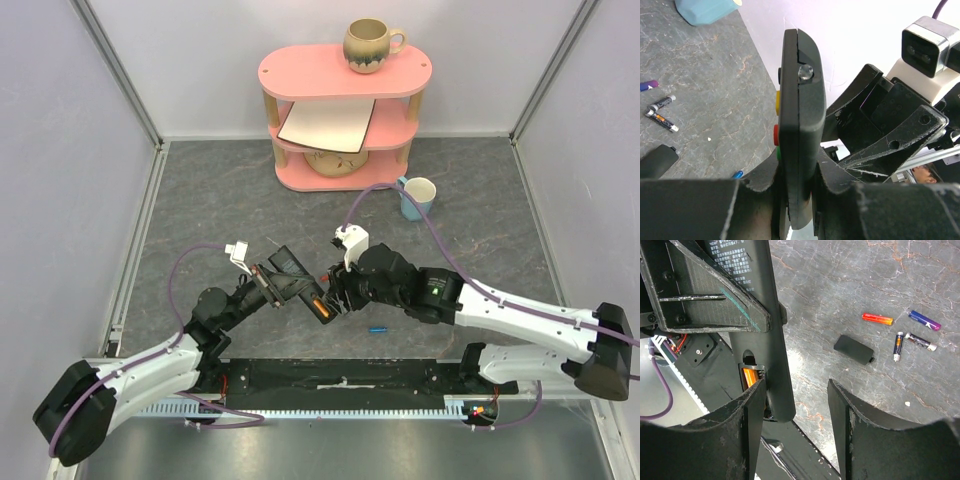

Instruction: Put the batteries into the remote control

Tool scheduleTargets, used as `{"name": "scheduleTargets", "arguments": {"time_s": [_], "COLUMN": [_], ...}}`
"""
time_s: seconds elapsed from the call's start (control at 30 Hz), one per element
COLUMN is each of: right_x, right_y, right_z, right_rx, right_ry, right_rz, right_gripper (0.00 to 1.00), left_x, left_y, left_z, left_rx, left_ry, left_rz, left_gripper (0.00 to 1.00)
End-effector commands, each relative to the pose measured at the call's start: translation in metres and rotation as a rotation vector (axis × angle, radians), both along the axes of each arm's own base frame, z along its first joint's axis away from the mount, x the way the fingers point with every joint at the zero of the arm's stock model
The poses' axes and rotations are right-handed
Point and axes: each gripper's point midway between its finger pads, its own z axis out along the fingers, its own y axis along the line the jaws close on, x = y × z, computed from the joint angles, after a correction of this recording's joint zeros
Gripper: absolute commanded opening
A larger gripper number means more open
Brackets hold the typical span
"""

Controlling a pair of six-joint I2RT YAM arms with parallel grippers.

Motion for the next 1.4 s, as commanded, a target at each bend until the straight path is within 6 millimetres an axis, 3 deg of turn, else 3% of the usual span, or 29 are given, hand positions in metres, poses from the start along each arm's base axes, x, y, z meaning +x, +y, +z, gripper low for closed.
{"name": "scheduleTargets", "arguments": {"time_s": [0.0,0.4,0.7,0.9,0.97,1.07,1.13,1.2,1.37], "right_x": [0.01,0.011,0.012,0.011,0.018,0.035,0.045,0.059,0.092], "right_y": [0.005,0.01,-0.003,-0.018,-0.026,-0.043,-0.055,-0.064,-0.069], "right_z": [0.011,0.002,0.057,0.081,0.075,0.049,0.024,-0.002,-0.043], "right_rx": [-0.006,-0.042,0.018,0.039,0.01,-0.067,-0.132,-0.202,-0.274], "right_ry": [-0.04,-0.031,-0.099,-0.136,-0.15,-0.156,-0.152,-0.151,-0.119], "right_rz": [-0.022,-0.023,-0.041,-0.059,-0.098,-0.203,-0.271,-0.318,-0.366], "right_gripper": [0.59,0.59,0.71,0.76,0.77,0.76,0.75,0.72,0.62], "left_x": [-0.004,-0.006,0.0,0.003,0.004,0.003,0.004,0.009,0.014], "left_y": [0.002,0.003,0.005,0.006,0.006,0.008,0.012,0.019,0.036], "left_z": [0.015,0.022,0.007,-0.003,-0.003,-0.002,0.002,-0.007,-0.003], "left_rx": [-0.057,-0.07,-0.007,0.02,0.019,0.014,0.002,0.015,-0.037], "left_ry": [-0.028,-0.043,-0.027,-0.003,0.004,0.002,-0.005,0.031,0.06], "left_rz": [-0.003,-0.01,0.026,0.041,0.044,0.05,0.069,0.113,0.148], "left_gripper": [0.02,0.02,0.02,0.02,0.02,0.02,0.02,0.02,0.02]}}
